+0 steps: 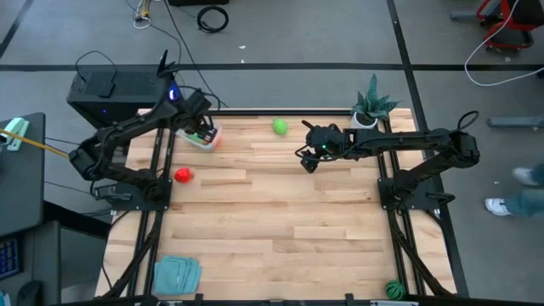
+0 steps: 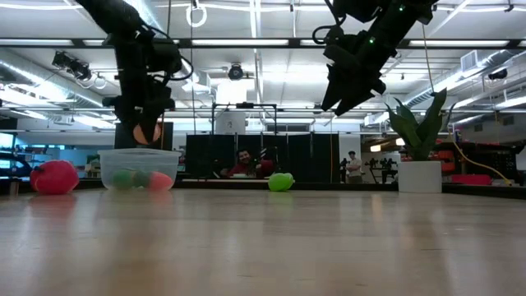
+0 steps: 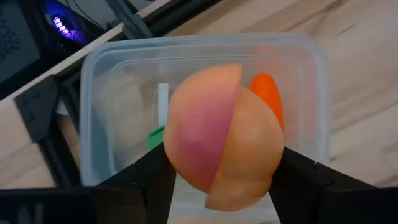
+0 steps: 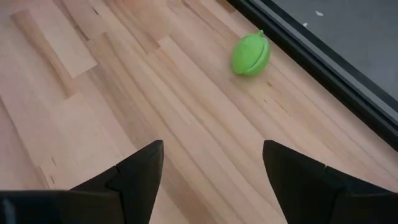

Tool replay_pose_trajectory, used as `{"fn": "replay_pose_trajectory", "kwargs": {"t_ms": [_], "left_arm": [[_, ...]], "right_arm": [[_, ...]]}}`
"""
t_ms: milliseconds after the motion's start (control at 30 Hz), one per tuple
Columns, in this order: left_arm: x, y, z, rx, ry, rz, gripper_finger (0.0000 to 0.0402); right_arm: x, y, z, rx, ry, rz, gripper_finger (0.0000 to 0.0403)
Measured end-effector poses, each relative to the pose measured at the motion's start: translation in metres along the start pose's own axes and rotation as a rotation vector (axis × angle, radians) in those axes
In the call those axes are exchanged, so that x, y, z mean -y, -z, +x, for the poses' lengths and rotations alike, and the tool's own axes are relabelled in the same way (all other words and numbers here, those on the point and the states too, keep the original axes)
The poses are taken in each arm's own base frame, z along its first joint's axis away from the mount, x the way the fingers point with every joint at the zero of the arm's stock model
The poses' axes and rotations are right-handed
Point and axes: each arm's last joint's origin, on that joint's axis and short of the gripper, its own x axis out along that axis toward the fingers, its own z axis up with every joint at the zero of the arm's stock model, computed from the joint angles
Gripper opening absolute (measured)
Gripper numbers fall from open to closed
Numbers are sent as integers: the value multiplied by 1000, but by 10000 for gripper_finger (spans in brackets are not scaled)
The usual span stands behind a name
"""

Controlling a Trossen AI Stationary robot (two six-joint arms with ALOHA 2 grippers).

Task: Pick and placing Produce into tupperware
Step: Put the light orange peach into the transparent bin

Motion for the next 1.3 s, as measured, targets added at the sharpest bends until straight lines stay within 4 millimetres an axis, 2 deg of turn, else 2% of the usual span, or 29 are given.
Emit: {"fn": "replay_pose_trajectory", "kwargs": {"t_ms": [200,833,1100,1300], "left_arm": [[1,6,15,17,72,-21,217],[4,6,23,7,73,-72,218],[11,4,49,-62,51,-55,223],[14,4,58,-85,44,-60,218]], "right_arm": [[0,0,0,0,0,0,280],[0,0,0,-1,0,0,280],[0,0,0,-1,0,0,280],[0,0,0,-1,0,-1,280]]}}
